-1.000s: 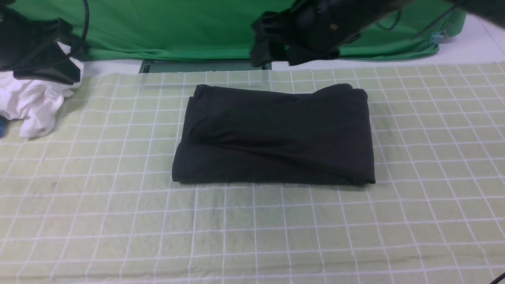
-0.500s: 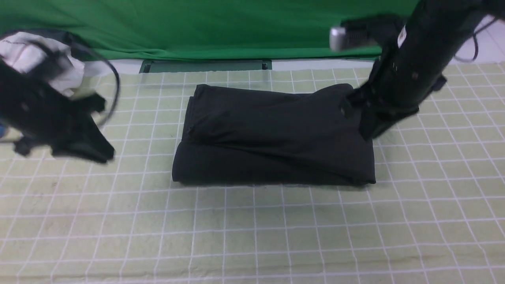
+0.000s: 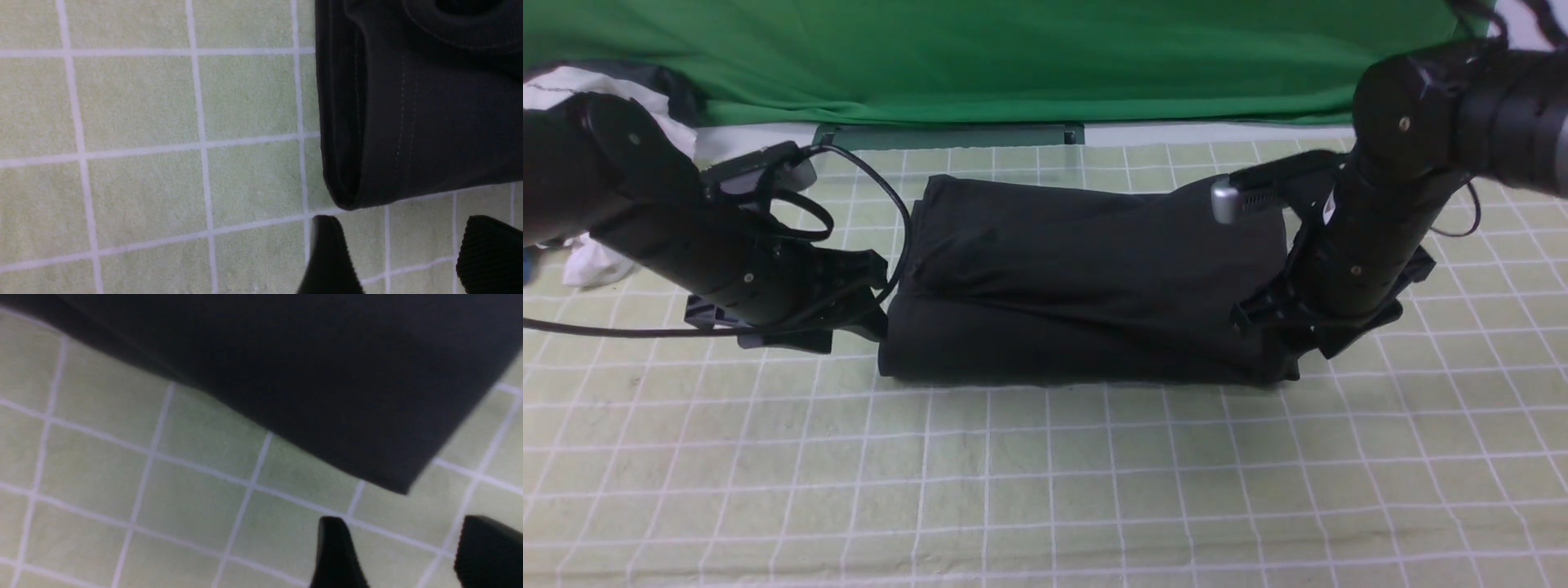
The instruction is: Fold a long-sleeved shirt over a green coffee tablecloth.
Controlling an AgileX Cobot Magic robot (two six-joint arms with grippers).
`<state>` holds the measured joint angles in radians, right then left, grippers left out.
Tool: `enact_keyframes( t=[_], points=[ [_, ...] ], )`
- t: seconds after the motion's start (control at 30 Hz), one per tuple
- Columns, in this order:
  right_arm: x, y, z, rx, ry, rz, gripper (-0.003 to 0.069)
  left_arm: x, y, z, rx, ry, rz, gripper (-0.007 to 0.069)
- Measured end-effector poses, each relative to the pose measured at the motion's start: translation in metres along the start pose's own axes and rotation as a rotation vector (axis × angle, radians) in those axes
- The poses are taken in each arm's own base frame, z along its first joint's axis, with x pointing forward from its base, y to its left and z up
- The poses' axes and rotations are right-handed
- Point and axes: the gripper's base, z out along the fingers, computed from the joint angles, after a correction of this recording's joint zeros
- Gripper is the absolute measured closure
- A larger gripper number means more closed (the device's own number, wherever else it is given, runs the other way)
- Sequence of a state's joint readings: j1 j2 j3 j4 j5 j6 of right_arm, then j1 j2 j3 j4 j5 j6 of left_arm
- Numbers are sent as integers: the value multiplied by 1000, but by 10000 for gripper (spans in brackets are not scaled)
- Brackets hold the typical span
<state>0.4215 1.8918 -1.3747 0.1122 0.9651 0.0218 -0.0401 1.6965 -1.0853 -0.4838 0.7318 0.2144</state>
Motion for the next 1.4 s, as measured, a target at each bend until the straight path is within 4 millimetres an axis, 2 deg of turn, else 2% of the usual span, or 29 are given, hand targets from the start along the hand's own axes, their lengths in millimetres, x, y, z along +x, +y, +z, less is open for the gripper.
enact_keyframes(
  t=[0.13, 0.23, 0.43, 0.53, 0.7, 0.77, 0.93, 0.97, 1.0, 1.03, 1.2, 1.33, 1.4],
  points=[
    [-6, -1, 22, 4, 7, -1, 268, -1, -3, 2, 0, -14, 9, 165],
    [-9, -1, 34, 6, 6, -1, 268, 0, -9, 12, 2, -4, 31, 160],
    [-11, -1, 38, 6, -1, -2, 268, 5, -14, 39, -1, 62, 47, 171],
    [-12, -1, 38, 7, -11, -2, 268, 8, -12, 53, -6, 97, 39, 206],
    [-13, -1, 40, 7, -24, -4, 268, 7, -11, 60, -5, 93, 21, 270],
    [-14, -1, 41, 6, -32, -5, 293, 6, -12, 60, 10, 80, -5, 340],
    [-15, -1, 41, 7, -44, -10, 504, 5, -13, 60, 15, 65, -15, 537],
    [-15, -1, 41, 7, -44, -10, 513, 5, -13, 60, 15, 65, -15, 544],
    [-15, -1, 41, 7, -43, -11, 575, 5, -13, 60, 15, 67, -13, 582],
    [-15, -1, 41, 7, -39, -11, 600, 5, -13, 60, 17, 75, -12, 598],
    [-13, -2, 39, 14, -26, -21, 604, 10, -14, 59, 28, 123, -8, 604],
    [0, -2, 30, 19, -17, -41, 604, 19, -20, 52, 55, 166, -17, 604],
    [13, -3, 24, 20, -1, -41, 604, 32, -24, 45, 67, 170, -29, 604]
  ],
)
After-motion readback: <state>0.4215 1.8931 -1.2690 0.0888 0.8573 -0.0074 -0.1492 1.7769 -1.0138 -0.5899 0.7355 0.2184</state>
